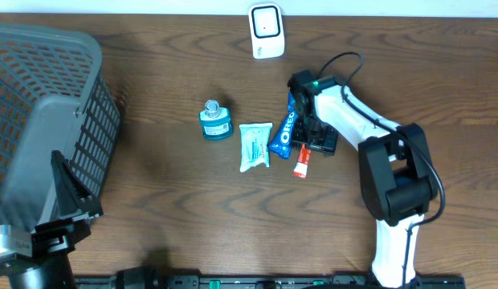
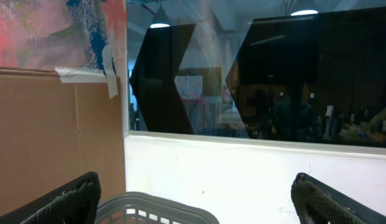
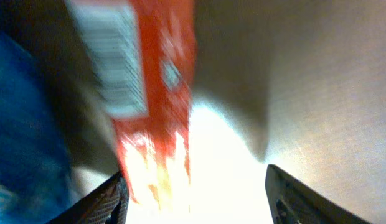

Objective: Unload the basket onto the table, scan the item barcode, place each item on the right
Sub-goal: 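Lift the red stick with the right gripper off the table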

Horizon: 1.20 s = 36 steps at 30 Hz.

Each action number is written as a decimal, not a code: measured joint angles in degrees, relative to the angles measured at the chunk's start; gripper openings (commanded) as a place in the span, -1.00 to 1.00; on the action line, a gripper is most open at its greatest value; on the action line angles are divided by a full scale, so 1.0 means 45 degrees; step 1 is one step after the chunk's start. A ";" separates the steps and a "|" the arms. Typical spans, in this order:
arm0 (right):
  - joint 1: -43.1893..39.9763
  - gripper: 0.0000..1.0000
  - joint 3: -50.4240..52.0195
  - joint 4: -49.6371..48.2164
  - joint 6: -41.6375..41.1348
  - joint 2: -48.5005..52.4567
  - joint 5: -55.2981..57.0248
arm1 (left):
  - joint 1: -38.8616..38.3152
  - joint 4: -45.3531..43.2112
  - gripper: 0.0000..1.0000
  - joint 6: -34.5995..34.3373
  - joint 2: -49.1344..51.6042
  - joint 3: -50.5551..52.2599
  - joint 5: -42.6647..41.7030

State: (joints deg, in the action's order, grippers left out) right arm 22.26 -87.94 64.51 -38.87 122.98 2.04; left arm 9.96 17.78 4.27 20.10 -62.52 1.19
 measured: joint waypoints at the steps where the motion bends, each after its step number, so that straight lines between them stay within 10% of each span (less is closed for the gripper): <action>1: 0.0029 0.28 -0.0223 0.0471 0.0039 0.0126 0.0015 | 0.0000 0.0000 0.96 0.0000 0.0000 0.0000 0.0000; 28: 0.1365 0.03 -0.0350 -0.0573 -0.0529 0.0267 0.2293 | 0.0000 0.0024 0.96 0.0000 0.0000 0.0005 0.0005; 36: 0.1724 -0.98 0.0631 -0.0612 -0.1005 0.0034 0.3755 | 0.0000 0.0019 0.96 0.0000 -0.0005 0.0000 0.0000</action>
State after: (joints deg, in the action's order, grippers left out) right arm 30.02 -85.10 61.76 -43.40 123.13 18.94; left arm 9.96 17.87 4.27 20.08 -62.52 1.19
